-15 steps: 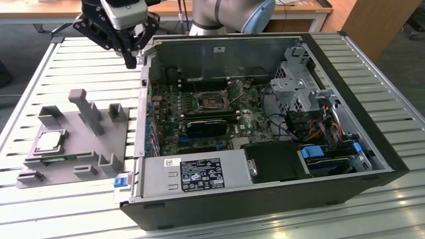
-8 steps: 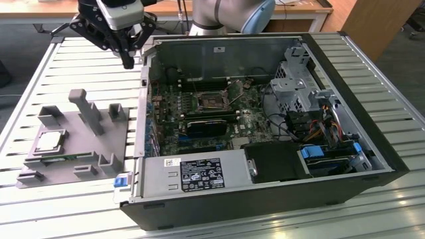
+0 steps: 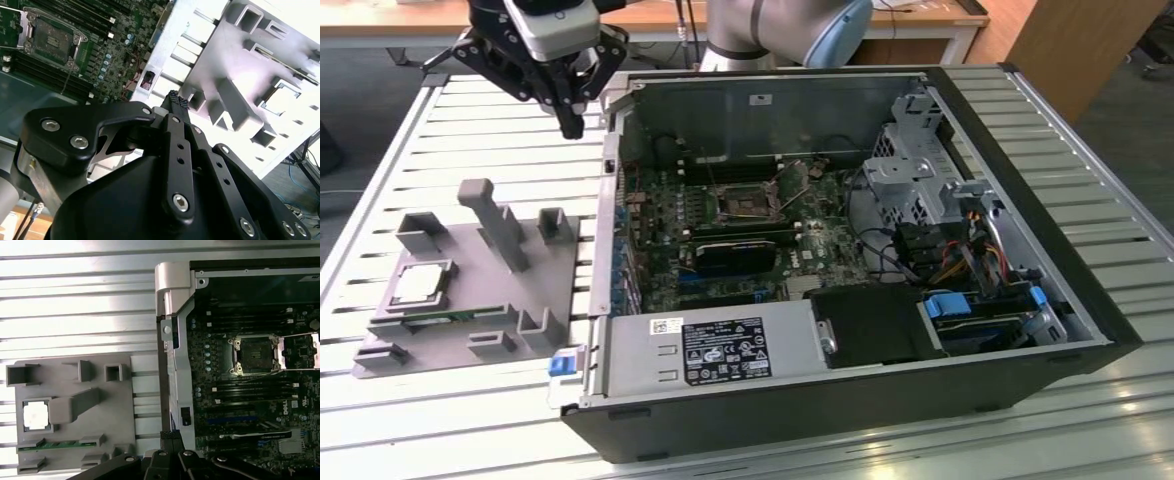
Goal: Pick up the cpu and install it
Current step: 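Reach for the cpu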
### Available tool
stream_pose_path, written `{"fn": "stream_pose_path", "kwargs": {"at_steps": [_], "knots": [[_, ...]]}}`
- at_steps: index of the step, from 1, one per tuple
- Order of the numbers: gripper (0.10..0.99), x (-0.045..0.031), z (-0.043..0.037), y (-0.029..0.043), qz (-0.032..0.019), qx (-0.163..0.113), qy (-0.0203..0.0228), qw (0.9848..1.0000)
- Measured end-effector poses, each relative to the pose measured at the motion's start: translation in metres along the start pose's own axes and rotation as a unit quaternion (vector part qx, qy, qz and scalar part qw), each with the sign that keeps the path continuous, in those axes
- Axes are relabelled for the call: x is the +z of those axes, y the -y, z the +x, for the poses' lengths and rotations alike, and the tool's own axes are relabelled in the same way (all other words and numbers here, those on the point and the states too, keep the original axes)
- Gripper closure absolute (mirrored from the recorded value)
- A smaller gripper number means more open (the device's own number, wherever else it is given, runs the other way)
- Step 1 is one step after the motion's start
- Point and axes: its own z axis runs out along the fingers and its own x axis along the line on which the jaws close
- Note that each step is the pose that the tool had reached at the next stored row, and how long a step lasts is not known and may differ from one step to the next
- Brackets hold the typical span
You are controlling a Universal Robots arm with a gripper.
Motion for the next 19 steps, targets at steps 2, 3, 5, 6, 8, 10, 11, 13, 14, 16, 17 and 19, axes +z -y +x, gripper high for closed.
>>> {"fn": "stream_pose_path", "kwargs": {"at_steps": [2, 3, 5, 6, 8, 10, 11, 13, 14, 16, 17, 19], "knots": [[0.98, 0.0, 0.0012, 0.0001, 0.0, 0.0, 0.0, 1.0], [0.98, 0.0, 0.0018, 0.0001, 0.0, 0.0, 0.0, 1.0], [0.98, 0.0, 0.0027, 0.0002, 0.0, 0.0, 0.0, 1.0], [0.98, 0.0, 0.0032, 0.0002, 0.0, 0.0, 0.0, 1.0], [0.98, 0.0, 0.0043, 0.0003, 0.0, 0.0, 0.0, 1.0], [0.98, 0.0, 0.0053, 0.0004, 0.0, 0.0, 0.0, 1.0], [0.98, 0.0, 0.0057, 0.0004, 0.0, 0.0, 0.0, 1.0], [0.98, 0.0, 0.0065, 0.0005, 0.0, 0.0, 0.0, 1.0], [0.98, 0.0001, 0.0072, 0.0006, 0.0, 0.0, 0.0, 1.0], [0.98, 0.0001, 0.0082, 0.0006, 0.0, 0.0, 0.0, 1.0], [0.98, 0.0001, 0.0087, 0.0007, 0.0, 0.0, -0.0001, 1.0], [0.98, 0.0001, 0.0097, 0.0007, 0.0, 0.0, 0.0, 1.0]]}}
